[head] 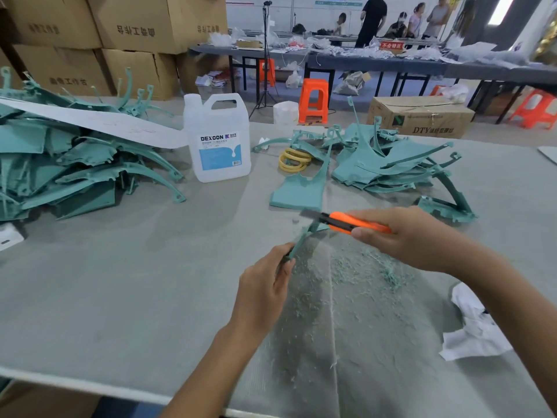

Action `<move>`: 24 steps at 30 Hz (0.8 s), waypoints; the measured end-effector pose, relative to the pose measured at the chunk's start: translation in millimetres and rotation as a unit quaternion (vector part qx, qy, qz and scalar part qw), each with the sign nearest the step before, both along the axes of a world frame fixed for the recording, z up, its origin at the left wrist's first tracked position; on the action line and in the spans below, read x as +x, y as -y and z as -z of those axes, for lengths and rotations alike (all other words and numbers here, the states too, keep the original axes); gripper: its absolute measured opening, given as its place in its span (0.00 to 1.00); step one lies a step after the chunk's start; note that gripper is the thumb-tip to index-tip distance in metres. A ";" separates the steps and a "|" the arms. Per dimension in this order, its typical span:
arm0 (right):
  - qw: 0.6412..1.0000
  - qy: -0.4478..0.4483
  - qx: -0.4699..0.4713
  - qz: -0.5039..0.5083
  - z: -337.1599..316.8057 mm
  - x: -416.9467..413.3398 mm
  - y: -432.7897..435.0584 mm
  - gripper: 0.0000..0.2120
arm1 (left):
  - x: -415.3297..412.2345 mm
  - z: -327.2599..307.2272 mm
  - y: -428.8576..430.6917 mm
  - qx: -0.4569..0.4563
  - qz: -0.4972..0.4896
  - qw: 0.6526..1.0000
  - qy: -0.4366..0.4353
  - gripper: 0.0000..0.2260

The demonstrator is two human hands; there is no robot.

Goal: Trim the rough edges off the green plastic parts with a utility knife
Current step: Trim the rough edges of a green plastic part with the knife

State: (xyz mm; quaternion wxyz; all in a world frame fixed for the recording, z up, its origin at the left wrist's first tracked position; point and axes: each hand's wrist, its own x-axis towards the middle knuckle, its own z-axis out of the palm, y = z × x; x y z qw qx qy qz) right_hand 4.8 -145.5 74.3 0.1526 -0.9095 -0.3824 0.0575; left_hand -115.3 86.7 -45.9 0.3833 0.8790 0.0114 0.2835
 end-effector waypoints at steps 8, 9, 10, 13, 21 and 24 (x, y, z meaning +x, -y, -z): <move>0.998 0.059 0.003 0.009 -5.5 -21.5 -3.5 0.14 | 24.9 24.3 -13.6 0.031 0.018 0.994 -0.099 0.19; 0.999 0.051 0.015 -0.008 -4.1 -29.8 -5.6 0.14 | 28.3 25.8 -14.6 0.031 0.016 0.995 -0.096 0.19; 0.999 0.045 0.016 -0.023 -2.0 -37.9 -6.9 0.15 | 31.3 27.5 -15.8 0.032 0.012 0.995 -0.091 0.20; 0.998 0.051 -0.015 -0.028 5.5 -53.9 -6.9 0.19 | 39.1 31.2 -18.5 0.040 -0.003 0.997 -0.071 0.18; 0.997 0.066 -0.040 -0.025 12.6 -67.0 -11.0 0.24 | 52.4 32.2 -20.8 0.052 -0.016 0.996 -0.069 0.19; 0.995 0.083 -0.060 -0.020 14.9 -65.8 -13.4 0.26 | 50.9 33.6 -19.6 0.045 -0.009 0.997 -0.068 0.18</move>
